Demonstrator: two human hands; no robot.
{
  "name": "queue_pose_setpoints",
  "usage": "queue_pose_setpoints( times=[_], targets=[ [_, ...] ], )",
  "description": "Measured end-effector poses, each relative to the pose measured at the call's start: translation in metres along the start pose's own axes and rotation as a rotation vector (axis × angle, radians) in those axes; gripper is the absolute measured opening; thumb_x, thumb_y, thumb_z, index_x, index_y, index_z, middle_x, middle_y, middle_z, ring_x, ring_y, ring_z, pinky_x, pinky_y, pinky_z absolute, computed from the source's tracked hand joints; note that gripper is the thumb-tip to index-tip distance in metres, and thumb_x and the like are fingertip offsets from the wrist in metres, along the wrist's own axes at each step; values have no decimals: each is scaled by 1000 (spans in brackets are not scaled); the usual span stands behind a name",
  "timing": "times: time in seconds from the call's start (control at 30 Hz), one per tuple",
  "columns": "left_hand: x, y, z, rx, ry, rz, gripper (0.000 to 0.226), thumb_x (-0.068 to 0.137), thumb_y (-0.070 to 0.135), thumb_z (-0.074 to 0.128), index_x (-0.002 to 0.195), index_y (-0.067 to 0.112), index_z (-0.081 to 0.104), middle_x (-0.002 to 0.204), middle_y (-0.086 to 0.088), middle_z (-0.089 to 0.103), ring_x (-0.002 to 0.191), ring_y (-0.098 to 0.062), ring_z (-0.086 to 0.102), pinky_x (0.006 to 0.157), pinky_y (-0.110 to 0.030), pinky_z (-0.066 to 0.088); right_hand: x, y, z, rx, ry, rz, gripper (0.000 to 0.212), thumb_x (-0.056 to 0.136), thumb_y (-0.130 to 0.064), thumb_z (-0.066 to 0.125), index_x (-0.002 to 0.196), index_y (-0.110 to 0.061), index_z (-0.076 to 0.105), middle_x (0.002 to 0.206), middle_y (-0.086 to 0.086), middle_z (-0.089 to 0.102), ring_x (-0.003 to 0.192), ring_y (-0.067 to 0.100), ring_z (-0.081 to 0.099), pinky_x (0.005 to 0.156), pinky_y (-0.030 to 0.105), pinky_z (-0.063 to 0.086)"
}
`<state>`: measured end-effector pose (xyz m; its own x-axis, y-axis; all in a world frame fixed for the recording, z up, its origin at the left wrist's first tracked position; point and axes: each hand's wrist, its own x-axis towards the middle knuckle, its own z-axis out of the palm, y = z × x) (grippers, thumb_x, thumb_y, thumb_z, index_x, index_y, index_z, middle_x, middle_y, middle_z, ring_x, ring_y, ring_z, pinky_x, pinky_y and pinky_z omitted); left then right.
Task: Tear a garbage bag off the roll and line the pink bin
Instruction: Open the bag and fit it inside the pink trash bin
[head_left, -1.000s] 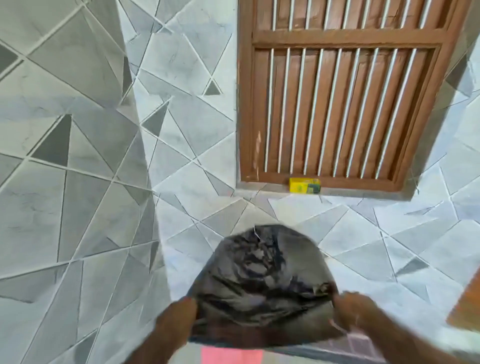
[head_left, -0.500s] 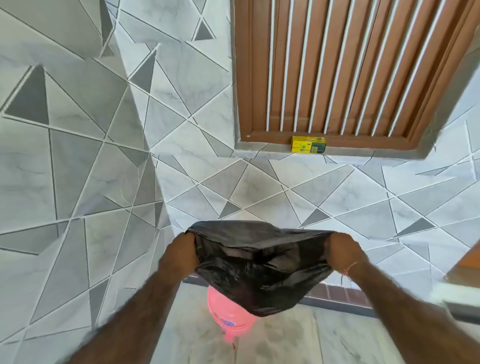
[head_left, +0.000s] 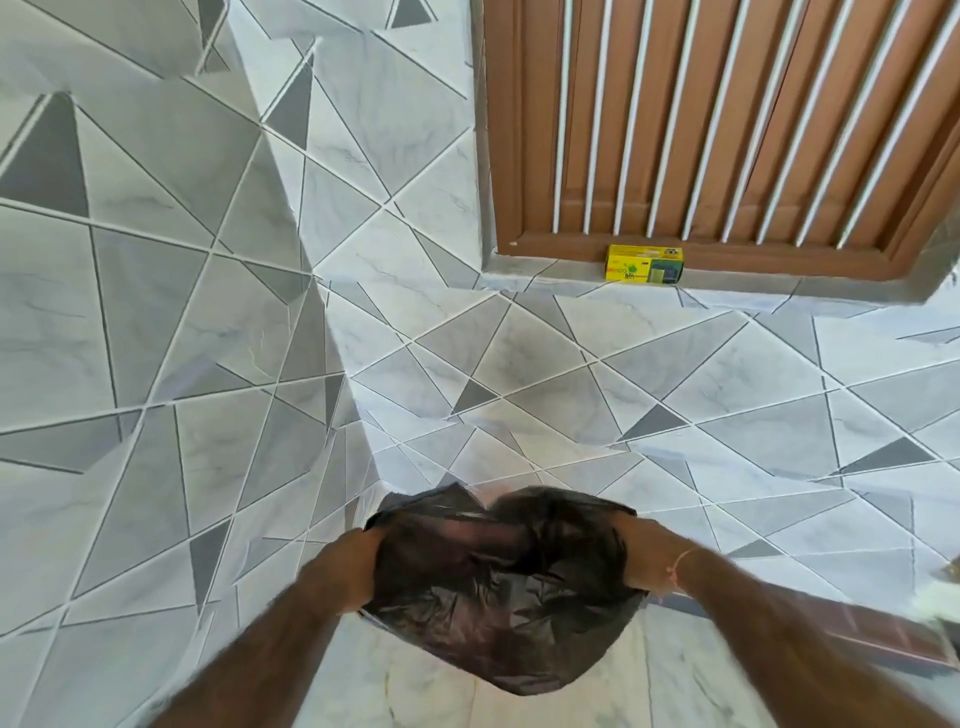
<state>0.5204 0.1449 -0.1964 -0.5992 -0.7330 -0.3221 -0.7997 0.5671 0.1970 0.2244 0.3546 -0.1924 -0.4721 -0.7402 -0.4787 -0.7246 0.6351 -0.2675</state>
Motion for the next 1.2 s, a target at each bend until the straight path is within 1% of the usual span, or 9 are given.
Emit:
queue_pose_setpoints(
  times=[0.13, 0.27, 0.4, 0.5, 0.6, 0.73, 0.9, 1.07, 1.2],
  targets=[
    [22, -22, -6, -1, 11, -67, 47, 91, 30, 59, 134, 17, 46, 132, -9, 61, 119, -26, 60, 105, -32, 45, 28, -25, -15, 54, 18, -11, 68, 76, -15, 63, 140, -14, 38, 128, 15, 63, 113, 34, 63, 88, 33, 53],
    [60, -43, -35, -126, 190, -68, 52, 84, 23, 62, 133, 14, 47, 110, -23, 60, 101, -42, 62, 88, -44, 50, 61, -52, -37, 197, 192, 8, 65, 74, -9, 60, 135, -14, 40, 113, 24, 65, 96, 41, 66, 67, 34, 54],
    [103, -75, -57, -24, 391, 40, 33, 83, 21, 50, 101, -2, 65, 88, -29, 62, 82, -49, 66, 75, -49, 54, 96, -78, -50, 210, 371, 37, 61, 77, -4, 57, 135, -11, 38, 112, 30, 65, 102, 46, 62, 80, 40, 52],
    [129, -106, -66, -17, 342, -8, 26, 79, 6, 60, 100, -9, 65, 98, -30, 66, 95, -49, 64, 86, -50, 51, 119, -99, -46, 222, 382, 88, 63, 77, -5, 57, 136, -12, 36, 111, 31, 65, 102, 46, 62, 83, 42, 52],
    [148, -130, -70, -128, 334, -48, 29, 77, 6, 60, 104, -4, 66, 106, -27, 65, 100, -47, 63, 87, -46, 50, 133, -122, -31, 226, 319, 140, 69, 78, -3, 57, 142, -10, 31, 113, 32, 63, 104, 47, 61, 83, 41, 50],
    [163, -133, -82, -443, 436, -159, 23, 75, -5, 58, 96, -7, 68, 98, -27, 70, 94, -40, 67, 74, -35, 49, 148, -152, -15, 244, 269, 142, 85, 77, -4, 60, 150, -12, 18, 119, 33, 61, 110, 46, 59, 87, 40, 50],
    [179, -135, -95, -825, 526, -344, 40, 76, -8, 58, 115, -3, 65, 112, -22, 69, 102, -38, 67, 87, -32, 50, 163, -182, -15, 284, 285, 92, 83, 76, -3, 62, 148, -14, 22, 122, 31, 62, 112, 46, 59, 91, 40, 50],
    [200, -148, -81, -762, 470, -286, 44, 67, -11, 58, 110, -4, 63, 112, -24, 62, 97, -38, 65, 92, -40, 55, 180, -188, -9, 338, 262, 96, 84, 76, -9, 65, 147, -17, 21, 121, 27, 63, 111, 45, 61, 91, 39, 49],
    [215, -170, -66, -617, 364, -238, 46, 67, 3, 62, 113, 7, 62, 116, -18, 61, 95, -37, 66, 91, -46, 57, 184, -190, -8, 400, 196, 61, 83, 74, -20, 67, 144, -27, 24, 118, 14, 65, 104, 35, 63, 86, 33, 49]
  ],
)
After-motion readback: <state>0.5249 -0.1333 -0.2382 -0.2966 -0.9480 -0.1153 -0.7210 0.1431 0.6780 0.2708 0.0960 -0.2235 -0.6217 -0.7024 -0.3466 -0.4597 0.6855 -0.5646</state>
